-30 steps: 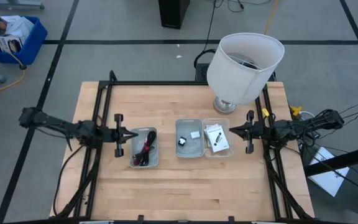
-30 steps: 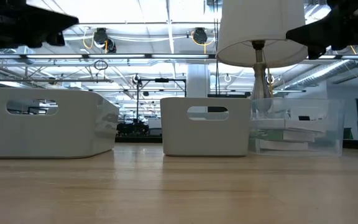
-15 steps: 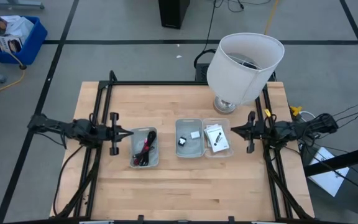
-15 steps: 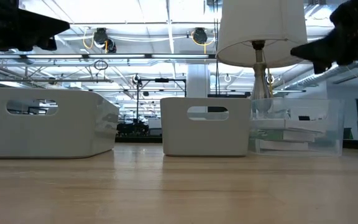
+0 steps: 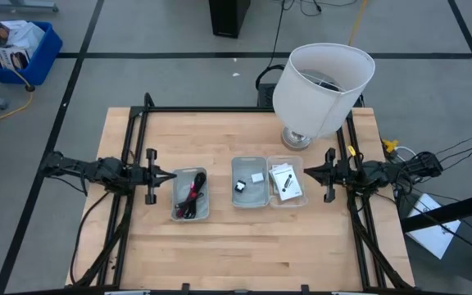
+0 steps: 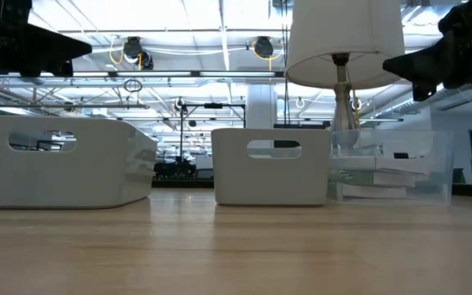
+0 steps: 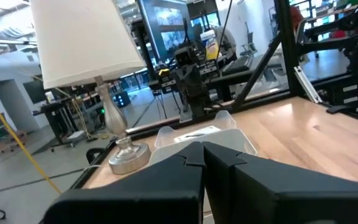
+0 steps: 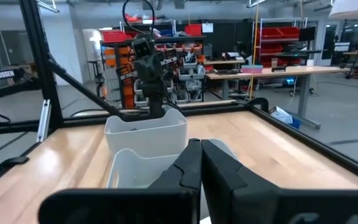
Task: Pick and place items into bin
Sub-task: Return to Home Position
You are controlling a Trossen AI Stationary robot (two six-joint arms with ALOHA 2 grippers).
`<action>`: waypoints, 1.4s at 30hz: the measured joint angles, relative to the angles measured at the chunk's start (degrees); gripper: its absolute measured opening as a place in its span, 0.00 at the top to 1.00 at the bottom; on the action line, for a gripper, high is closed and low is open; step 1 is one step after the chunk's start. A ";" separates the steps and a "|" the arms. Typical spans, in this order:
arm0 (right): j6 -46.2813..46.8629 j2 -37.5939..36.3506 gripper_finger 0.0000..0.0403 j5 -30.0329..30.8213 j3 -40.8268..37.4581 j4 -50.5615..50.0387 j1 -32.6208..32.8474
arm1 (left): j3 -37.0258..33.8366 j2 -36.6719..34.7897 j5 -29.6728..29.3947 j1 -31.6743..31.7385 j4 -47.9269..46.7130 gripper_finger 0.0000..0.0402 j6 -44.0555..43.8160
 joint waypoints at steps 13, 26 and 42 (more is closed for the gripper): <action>-0.23 0.02 1.00 0.11 -0.15 4.05 -0.02 | -0.04 0.13 0.16 0.00 -0.36 0.97 -3.63; 0.37 0.02 1.00 0.09 -0.15 4.33 -0.02 | -0.04 0.13 -0.28 0.00 -0.32 0.95 -4.23; 0.39 0.02 1.00 0.07 -0.15 4.49 -0.02 | -0.04 0.15 -0.32 0.00 -0.28 0.95 -4.21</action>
